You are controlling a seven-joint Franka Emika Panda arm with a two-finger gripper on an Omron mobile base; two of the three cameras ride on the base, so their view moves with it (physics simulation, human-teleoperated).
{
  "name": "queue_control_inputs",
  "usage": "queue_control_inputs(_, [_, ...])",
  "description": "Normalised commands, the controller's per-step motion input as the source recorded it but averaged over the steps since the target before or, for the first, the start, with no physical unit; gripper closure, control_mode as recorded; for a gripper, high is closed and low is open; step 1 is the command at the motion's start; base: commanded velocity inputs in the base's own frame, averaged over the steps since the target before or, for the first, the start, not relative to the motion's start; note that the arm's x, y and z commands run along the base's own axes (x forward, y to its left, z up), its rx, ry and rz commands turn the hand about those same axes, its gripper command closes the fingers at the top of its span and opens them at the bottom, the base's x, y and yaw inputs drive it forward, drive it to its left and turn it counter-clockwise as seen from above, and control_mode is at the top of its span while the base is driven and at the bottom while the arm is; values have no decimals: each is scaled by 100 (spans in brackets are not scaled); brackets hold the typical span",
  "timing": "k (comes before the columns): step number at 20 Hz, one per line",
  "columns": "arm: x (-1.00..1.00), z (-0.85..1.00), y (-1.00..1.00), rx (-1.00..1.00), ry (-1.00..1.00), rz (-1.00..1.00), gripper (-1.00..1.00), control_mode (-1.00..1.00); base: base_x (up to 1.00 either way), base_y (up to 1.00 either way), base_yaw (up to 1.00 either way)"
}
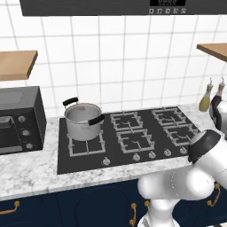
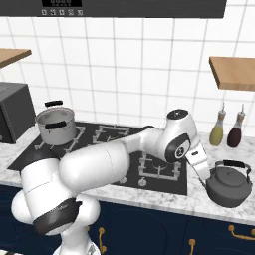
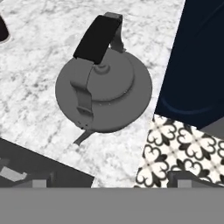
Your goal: Pick the kettle from the counter and place it on a stove burner. Then turn the burner on.
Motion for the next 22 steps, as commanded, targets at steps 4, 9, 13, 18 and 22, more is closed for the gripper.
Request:
queue_control_inputs(4, [31, -3, -35, 3, 0, 0, -100, -100, 0, 0, 0])
queue_control_inputs(9, [24, -6, -42, 0, 0, 0, -100, -100, 0, 0, 0])
queue_control_inputs(13, [20, -1, -48, 2, 0, 0, -100, -100, 0, 0, 0])
queue_control_inputs(18, [30, 0, -30, 6, 0, 0, -100, -100, 0, 0, 0])
queue_control_inputs(22, [26, 0, -33, 7, 0, 0, -100, -100, 0, 0, 0])
